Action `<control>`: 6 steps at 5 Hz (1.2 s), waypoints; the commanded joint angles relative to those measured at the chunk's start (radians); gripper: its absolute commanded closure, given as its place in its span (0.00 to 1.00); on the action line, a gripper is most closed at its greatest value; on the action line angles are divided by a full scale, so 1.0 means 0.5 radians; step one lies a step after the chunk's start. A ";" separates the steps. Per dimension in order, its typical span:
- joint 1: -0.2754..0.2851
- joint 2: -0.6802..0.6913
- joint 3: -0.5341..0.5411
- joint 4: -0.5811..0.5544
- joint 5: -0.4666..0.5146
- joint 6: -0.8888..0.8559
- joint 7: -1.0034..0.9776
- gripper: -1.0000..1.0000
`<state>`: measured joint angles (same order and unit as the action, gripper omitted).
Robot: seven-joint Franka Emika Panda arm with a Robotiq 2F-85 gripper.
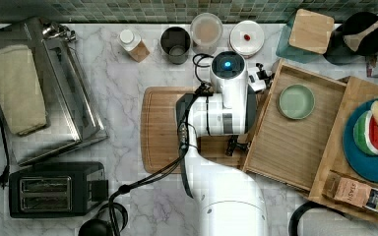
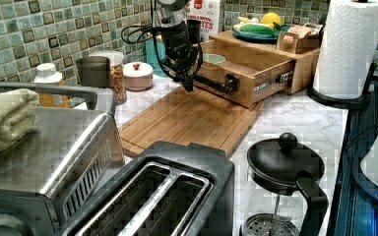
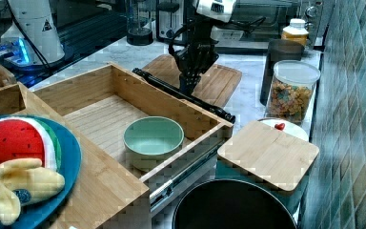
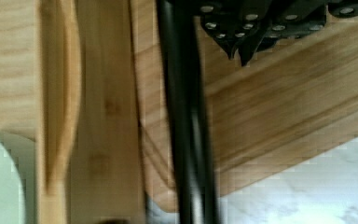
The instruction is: Close the drawer.
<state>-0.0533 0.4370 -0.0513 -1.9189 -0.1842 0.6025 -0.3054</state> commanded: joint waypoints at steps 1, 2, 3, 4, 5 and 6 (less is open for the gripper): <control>-0.267 -0.314 -0.126 -0.245 -0.046 0.196 -0.383 1.00; -0.299 -0.390 -0.208 -0.357 -0.106 0.286 -0.423 1.00; -0.351 -0.394 -0.290 -0.430 -0.113 0.445 -0.535 1.00; -0.453 -0.360 -0.335 -0.405 -0.023 0.479 -0.765 1.00; -0.560 -0.313 -0.379 -0.316 -0.010 0.405 -0.963 1.00; -0.698 -0.253 -0.394 -0.195 0.059 0.353 -1.183 1.00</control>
<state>-0.2529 0.3127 -0.1292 -2.1172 -0.1665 0.8281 -0.8203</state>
